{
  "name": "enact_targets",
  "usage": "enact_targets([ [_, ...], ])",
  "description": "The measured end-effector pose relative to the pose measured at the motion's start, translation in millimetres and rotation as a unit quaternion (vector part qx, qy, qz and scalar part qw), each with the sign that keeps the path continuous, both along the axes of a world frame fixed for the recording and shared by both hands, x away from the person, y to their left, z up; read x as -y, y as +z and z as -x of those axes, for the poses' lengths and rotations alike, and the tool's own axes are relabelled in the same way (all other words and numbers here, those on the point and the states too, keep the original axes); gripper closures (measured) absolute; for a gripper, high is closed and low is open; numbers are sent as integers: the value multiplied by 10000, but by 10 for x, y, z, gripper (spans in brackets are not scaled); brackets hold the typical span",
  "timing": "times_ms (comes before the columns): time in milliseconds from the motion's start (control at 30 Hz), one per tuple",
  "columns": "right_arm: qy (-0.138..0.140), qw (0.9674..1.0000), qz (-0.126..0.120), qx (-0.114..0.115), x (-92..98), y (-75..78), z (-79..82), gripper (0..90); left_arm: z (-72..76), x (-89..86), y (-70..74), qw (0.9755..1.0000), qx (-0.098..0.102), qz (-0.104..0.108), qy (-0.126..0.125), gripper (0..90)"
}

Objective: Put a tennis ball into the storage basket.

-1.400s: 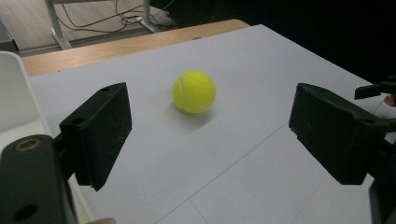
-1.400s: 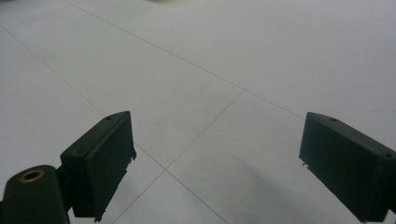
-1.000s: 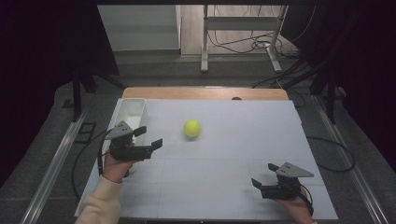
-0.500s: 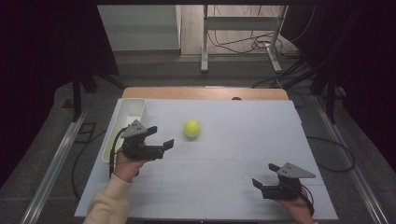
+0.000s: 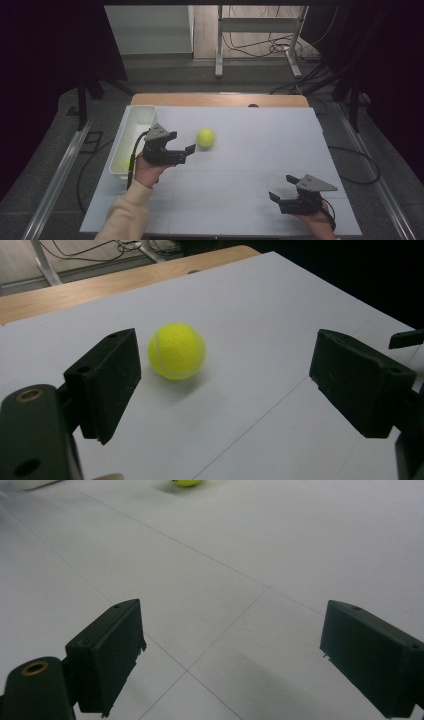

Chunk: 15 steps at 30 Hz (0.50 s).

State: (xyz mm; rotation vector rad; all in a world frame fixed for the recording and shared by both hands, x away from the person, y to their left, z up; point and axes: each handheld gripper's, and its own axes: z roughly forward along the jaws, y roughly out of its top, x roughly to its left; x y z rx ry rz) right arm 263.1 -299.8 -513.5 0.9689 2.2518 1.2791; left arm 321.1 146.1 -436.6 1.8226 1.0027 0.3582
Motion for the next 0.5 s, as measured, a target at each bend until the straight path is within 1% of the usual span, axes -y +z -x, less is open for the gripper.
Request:
enact_targets([
  [100,-10,10000,-42,19,3,5,1,109,-55,27,-3,10000,-27,-65,-4,141],
  [233,-13,10000,-15,5,0,-3,-2,109,-106,60,-13,9999,-47,-106,-5,142],
  [267,-8,10000,-8,12,0,-3,-3,109,-121,71,-21,9999,-66,-151,-7,142],
  [500,-6,10000,-32,39,6,7,4,109,-181,142,-38,9997,-116,-205,-12,142],
])
